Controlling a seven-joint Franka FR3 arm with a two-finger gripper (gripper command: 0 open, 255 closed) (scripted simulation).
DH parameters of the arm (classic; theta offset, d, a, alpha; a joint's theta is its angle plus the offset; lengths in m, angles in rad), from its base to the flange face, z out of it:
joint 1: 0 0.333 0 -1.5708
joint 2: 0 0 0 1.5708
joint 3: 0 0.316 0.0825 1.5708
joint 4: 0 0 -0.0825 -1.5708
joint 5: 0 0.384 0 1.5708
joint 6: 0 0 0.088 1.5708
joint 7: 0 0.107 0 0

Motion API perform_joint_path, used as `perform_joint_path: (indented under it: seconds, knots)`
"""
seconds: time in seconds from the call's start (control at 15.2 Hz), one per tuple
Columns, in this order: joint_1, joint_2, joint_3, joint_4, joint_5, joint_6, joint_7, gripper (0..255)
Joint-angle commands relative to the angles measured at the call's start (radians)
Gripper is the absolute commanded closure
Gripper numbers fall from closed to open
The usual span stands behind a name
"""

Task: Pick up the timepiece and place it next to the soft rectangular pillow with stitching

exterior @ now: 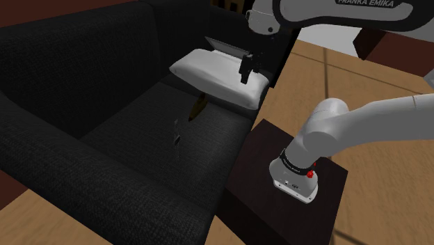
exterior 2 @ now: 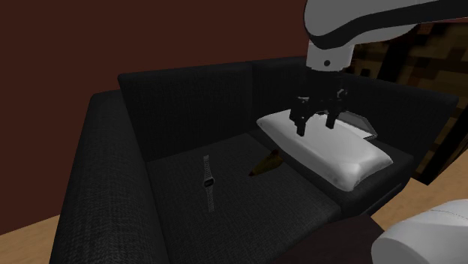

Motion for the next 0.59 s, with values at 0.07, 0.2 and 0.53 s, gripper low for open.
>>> perform_joint_path:
  seconds: [0.07,0.2,0.53]
  knots:
    - [0.042,0.0,0.044,-0.042,0.045,0.109,0.022,0]
    - [0.071,0.005,0.076,-0.064,0.073,0.179,0.038,0]
    - [0.138,0.037,0.161,-0.102,0.134,0.361,0.076,0]
